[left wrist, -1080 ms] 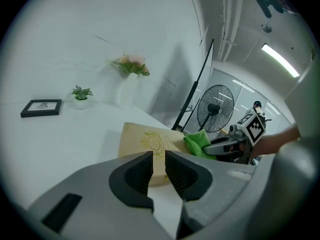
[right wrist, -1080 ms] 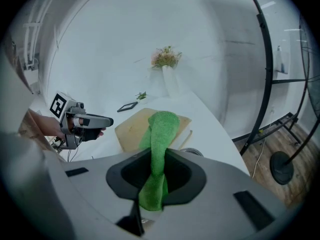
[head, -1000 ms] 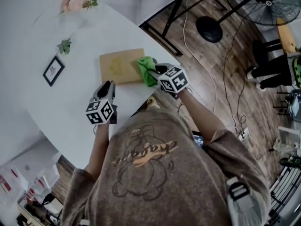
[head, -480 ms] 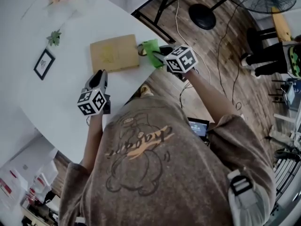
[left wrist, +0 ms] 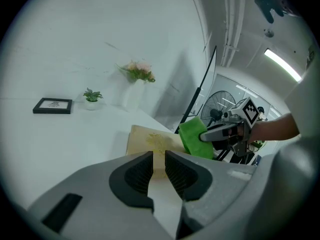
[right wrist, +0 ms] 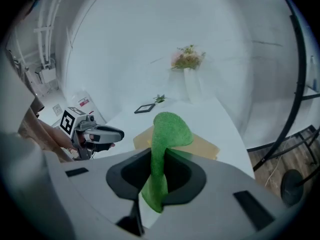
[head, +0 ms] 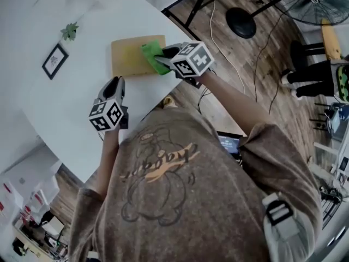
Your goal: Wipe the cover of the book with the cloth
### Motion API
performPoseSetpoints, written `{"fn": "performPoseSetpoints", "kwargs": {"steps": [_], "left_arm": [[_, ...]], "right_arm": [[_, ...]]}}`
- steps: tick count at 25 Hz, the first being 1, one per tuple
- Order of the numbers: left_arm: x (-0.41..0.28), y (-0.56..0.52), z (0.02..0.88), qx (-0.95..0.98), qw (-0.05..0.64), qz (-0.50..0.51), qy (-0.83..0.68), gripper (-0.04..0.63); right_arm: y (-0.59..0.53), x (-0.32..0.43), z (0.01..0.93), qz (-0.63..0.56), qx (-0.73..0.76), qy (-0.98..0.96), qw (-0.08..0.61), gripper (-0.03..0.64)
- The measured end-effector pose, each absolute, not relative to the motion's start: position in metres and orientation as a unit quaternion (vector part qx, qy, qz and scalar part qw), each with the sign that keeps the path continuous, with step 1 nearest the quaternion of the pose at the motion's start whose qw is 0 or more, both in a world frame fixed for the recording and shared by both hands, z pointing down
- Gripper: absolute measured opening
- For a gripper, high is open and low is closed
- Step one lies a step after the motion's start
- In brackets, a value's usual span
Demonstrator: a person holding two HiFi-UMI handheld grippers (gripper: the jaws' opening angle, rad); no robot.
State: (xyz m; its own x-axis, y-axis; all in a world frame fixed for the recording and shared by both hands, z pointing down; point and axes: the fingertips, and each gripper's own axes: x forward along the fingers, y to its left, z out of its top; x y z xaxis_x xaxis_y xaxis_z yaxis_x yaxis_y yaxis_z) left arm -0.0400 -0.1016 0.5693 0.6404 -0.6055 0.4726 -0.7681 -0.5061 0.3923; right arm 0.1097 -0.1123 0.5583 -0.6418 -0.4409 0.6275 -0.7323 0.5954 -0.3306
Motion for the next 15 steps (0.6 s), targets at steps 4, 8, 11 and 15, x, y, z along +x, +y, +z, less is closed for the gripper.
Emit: {"fn": "performPoseSetpoints", "kwargs": {"steps": [4,8,11,15], "left_arm": [[-0.06,-0.102,0.564,0.848,0.296,0.129,-0.421,0.075],[-0.094,-0.104,0.563,0.83,0.302,0.113,-0.454,0.075],[-0.122,-0.1,0.564,0.809,0.305,0.101,-0.491,0.075],[-0.151,-0.092,0.564,0.789,0.31,0.091,-0.522,0.075]], "right_arm": [[-0.121,0.057,0.562,0.288,0.298,-0.875,0.251,0.063],[-0.133,-0.001,0.57,0.269,0.247,-0.892,0.266,0.063],[-0.138,-0.043,0.573,0.257,0.205,-0.904,0.274,0.063],[-0.141,-0.078,0.588,0.254,0.176,-0.906,0.291,0.063]]}}
